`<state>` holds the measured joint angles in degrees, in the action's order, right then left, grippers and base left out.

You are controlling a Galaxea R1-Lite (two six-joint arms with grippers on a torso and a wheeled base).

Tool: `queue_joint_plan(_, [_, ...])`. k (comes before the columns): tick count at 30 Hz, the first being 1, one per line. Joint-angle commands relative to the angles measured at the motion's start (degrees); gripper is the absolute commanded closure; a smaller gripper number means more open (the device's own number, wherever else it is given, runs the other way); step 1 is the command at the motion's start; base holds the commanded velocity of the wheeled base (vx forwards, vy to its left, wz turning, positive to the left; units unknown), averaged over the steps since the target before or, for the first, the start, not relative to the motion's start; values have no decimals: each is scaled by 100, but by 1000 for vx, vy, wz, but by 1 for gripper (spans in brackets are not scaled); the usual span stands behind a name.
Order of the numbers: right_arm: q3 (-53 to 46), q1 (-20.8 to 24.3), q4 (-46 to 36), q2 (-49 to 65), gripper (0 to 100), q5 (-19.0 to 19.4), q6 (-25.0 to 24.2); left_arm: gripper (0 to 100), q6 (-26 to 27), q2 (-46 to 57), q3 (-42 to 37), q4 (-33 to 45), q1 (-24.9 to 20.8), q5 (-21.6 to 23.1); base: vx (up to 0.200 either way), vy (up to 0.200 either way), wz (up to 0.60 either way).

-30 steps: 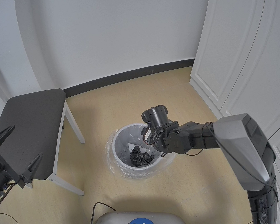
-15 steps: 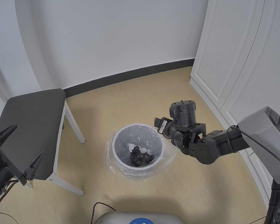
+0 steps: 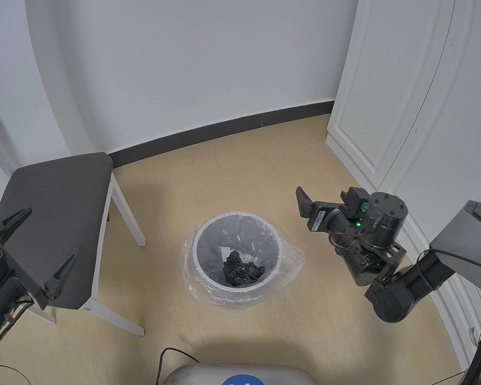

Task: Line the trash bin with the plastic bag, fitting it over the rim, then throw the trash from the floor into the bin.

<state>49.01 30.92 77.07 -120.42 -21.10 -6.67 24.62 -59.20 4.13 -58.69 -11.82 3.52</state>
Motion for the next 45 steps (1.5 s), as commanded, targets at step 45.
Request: queue_joint_plan(45, [-4892,-2617,1293,5380,0,150,-107,0,-2005,-294,685,-2129,1341,-1222,0,0,0])
